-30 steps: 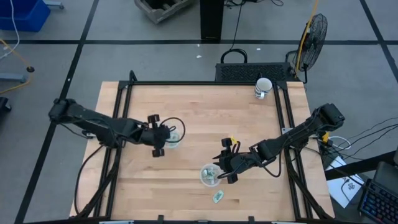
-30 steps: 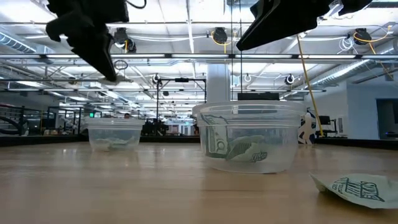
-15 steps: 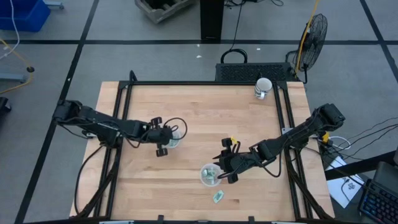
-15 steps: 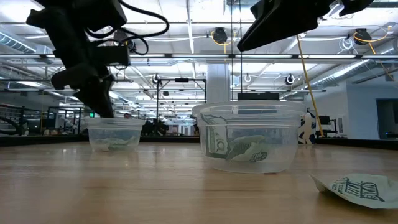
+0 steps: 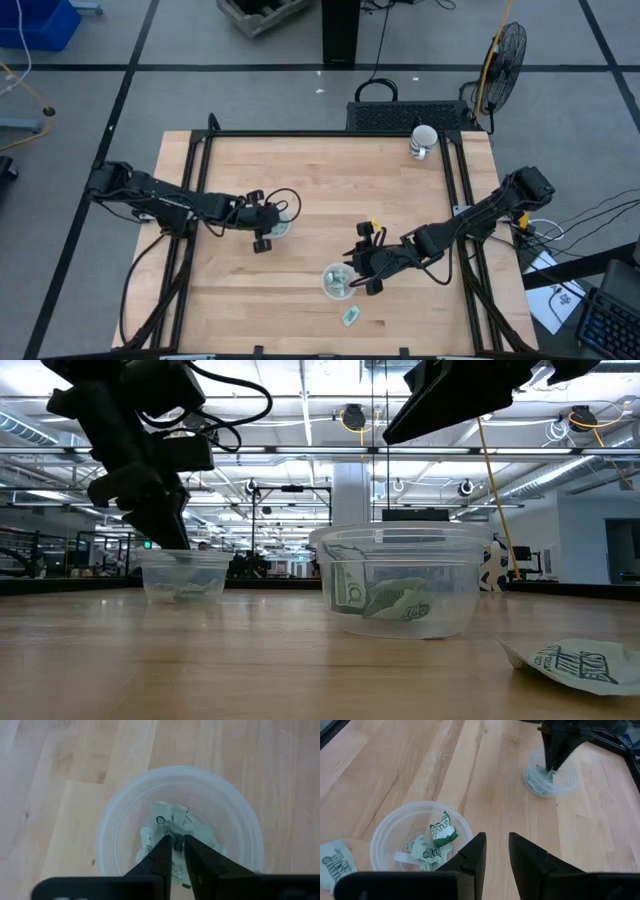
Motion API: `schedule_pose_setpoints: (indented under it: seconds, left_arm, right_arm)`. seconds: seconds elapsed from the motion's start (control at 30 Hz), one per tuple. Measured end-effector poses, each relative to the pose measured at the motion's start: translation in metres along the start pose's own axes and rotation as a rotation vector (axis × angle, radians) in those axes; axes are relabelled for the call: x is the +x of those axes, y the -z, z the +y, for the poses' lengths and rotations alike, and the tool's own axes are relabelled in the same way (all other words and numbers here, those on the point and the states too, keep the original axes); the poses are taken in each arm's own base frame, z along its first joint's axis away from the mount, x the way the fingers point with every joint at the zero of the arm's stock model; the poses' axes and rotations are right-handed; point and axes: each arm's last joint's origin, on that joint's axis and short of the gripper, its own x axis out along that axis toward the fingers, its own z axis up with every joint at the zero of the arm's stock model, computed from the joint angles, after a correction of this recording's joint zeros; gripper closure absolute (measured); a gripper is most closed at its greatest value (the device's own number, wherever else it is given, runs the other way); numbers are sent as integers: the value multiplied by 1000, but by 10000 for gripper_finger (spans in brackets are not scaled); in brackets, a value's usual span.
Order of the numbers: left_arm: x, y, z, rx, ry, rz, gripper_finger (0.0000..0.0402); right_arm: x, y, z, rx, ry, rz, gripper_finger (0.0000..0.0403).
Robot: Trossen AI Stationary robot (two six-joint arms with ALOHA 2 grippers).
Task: Pick and place items into bin
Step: Put the white stevia packet into the top transparent bin, then put the white stevia packet into the bottom transparent bin
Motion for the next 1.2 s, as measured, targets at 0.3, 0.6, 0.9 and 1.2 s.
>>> schedule_pose_setpoints:
  seconds: [0.3,0.6,0.9,1.2]
  left_arm:
    - [0,-1,1,-2,-35,-14,266]
    - [0,-5,0,-14,-25,-57,252]
    - [0,-6,0,-19,-15,-67,252]
    - [0,-8,-1,-21,-12,-80,252]
  right_arm:
    - [-7,1,20,-35,-214,0,311]
    - [11,18,66,-10,-493,-96,241]
    - [37,51,92,-40,-518,-94,219]
    - [57,75,93,-11,-495,28,219]
